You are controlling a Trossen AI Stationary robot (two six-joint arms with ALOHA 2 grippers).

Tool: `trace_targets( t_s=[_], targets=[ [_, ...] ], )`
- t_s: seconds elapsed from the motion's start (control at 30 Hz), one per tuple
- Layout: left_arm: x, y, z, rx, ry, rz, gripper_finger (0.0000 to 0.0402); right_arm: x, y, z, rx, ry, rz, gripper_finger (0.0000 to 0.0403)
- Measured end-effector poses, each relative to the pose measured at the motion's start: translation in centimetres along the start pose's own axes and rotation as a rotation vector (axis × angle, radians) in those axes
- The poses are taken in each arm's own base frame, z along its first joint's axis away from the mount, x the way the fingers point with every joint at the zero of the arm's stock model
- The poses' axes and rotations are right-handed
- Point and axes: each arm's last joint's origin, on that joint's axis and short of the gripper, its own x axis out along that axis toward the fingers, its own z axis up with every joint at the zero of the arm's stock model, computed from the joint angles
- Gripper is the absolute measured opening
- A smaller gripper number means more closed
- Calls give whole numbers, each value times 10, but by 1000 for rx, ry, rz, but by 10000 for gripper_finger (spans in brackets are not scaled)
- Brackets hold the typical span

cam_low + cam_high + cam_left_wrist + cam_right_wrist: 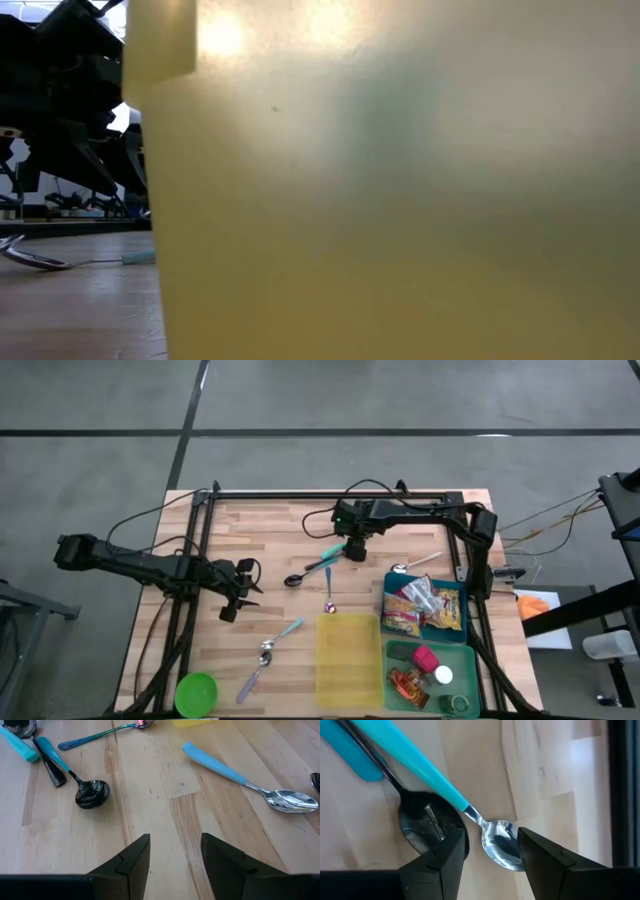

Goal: Pick & Place Food Item
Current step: Put the light blue spoon into the yellow bin

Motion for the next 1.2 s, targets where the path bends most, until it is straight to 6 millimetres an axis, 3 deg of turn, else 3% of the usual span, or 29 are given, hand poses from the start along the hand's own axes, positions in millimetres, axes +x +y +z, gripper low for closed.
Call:
trace_targets(
  t_s=[0.3,0.67,1.2],
  targets=[
    [0,0,0,0,0,0,174,23,4,-1,-40,61,-10,182],
    [0,0,0,0,0,0,174,24,5,0,-24,60,-3,182],
    [0,0,0,-2,0,0,174,16,47,-2,4,104,72,182]
  ],
)
